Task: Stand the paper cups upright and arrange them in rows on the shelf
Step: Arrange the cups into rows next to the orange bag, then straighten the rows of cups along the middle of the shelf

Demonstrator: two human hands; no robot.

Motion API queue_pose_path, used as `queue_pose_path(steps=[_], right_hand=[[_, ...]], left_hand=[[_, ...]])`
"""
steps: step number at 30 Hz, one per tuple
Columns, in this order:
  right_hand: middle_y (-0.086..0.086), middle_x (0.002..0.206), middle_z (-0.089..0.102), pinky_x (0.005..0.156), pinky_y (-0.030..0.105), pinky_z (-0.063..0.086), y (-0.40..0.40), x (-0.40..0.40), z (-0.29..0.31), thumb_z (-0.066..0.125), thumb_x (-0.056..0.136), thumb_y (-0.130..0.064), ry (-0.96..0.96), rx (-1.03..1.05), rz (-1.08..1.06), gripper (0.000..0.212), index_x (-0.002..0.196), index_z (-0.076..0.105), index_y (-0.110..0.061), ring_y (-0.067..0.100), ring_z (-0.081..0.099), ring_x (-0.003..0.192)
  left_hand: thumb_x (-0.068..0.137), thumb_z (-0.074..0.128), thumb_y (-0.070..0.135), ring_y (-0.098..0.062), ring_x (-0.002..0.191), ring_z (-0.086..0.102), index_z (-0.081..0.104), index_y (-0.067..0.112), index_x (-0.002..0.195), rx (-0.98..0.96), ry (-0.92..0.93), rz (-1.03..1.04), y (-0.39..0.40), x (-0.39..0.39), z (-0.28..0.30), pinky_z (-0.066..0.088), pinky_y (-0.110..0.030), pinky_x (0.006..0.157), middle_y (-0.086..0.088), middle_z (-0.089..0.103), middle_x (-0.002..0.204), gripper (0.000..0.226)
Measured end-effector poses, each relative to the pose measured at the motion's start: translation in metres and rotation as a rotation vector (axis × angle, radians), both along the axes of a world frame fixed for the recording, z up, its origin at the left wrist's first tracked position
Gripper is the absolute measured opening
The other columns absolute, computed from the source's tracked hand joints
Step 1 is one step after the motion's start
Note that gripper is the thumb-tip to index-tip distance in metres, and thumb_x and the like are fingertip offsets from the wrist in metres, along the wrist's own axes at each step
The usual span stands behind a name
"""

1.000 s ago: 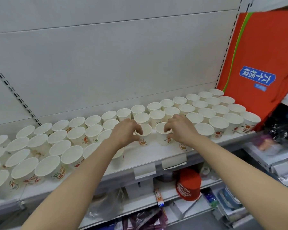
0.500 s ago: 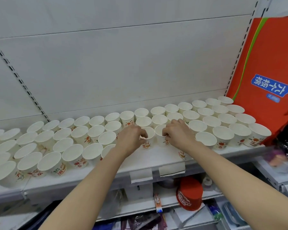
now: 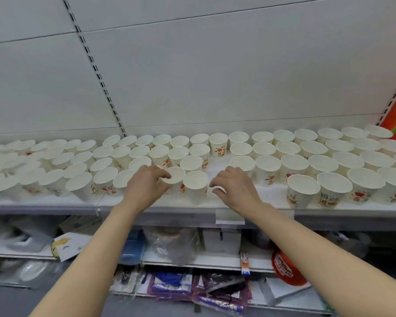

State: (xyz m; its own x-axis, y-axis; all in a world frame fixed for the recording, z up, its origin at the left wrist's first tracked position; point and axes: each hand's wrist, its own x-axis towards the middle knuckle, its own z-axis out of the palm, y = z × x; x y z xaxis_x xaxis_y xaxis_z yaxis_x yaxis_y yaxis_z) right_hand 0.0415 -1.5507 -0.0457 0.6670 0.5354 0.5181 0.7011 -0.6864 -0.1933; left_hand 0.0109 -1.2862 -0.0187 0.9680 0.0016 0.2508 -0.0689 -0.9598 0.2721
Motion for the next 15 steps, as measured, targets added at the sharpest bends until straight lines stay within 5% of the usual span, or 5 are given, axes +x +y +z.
queue_pose_path(steps=[9, 15], right_hand=[[-0.002, 0.101, 0.054, 0.07, 0.027, 0.036, 0.033, 0.005, 0.014, 0.078, 0.068, -0.013, 0.052, -0.023, -0.091, 0.038, 0.098, 0.054, -0.017, 0.02, 0.046, 0.09], [-0.005, 0.087, 0.065, 0.072, 0.033, 0.039, 0.043, 0.006, 0.012, 0.076, 0.074, -0.02, 0.108, -0.077, -0.069, 0.009, 0.08, 0.069, -0.019, 0.021, 0.048, 0.089]], left_hand=[[0.085, 0.068, 0.039, -0.013, 0.1, 0.053, 0.069, 0.032, 0.101, 0.131, 0.062, -0.16, 0.013, 0.02, 0.004, 0.046, -0.031, 0.074, 0.012, 0.063, 0.102, 0.018], [0.088, 0.065, 0.035, -0.012, 0.088, 0.059, 0.071, 0.03, 0.087, 0.095, 0.051, -0.178, 0.016, 0.025, 0.004, 0.048, -0.031, 0.066, 0.013, 0.067, 0.09, 0.007]])
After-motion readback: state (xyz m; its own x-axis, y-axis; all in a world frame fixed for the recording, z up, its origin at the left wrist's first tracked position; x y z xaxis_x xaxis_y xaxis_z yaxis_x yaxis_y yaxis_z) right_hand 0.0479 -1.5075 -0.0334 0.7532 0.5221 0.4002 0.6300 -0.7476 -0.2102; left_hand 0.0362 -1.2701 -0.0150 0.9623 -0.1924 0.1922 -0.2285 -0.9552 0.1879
